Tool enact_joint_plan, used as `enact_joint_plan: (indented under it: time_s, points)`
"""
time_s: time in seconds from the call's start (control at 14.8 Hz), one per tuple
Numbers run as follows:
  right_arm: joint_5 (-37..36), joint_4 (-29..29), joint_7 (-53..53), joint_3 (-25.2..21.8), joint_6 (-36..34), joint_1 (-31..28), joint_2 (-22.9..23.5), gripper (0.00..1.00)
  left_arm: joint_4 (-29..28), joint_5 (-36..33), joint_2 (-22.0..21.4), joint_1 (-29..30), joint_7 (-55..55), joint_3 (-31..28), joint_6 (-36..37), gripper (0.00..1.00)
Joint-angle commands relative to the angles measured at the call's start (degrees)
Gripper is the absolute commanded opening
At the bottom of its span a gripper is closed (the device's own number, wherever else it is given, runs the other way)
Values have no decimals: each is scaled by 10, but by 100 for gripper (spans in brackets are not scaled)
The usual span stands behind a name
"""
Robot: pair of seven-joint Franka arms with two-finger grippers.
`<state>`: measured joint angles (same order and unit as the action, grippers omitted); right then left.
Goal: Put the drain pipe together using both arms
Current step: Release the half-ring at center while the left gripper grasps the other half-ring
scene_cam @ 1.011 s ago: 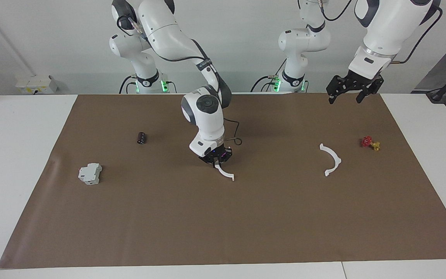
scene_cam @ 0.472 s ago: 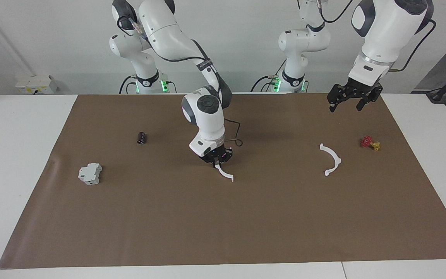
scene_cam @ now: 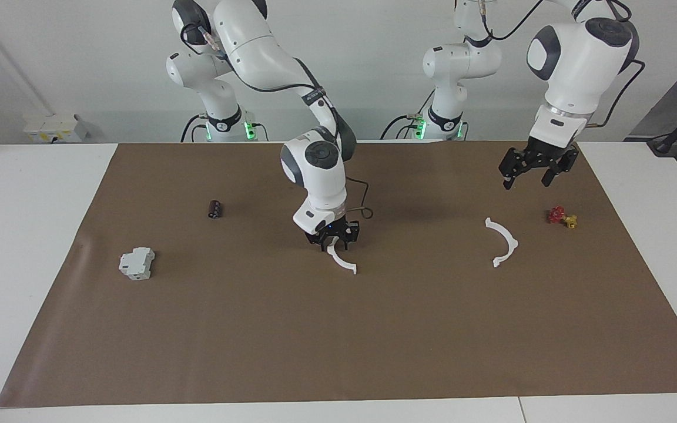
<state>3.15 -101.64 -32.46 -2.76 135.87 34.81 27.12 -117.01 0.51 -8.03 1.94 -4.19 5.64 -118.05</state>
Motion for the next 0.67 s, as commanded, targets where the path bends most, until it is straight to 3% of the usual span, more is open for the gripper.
enact_joint_plan:
  time_s: [0.0, 0.2, 0.61]
  points:
    - [-14, 0, -16, -8, -51, -28, -60, 100, -59, 1, 20, 14, 9, 2, -94, 100]
    - [-57, 0, 3, -8, -112, -95, -126, 100, -63, 0, 65, 32, 12, 2, -152, 100]
    - [-57, -2, 149, -9, -285, -228, -210, 100, -86, 0, 129, 42, 39, 2, -253, 100]
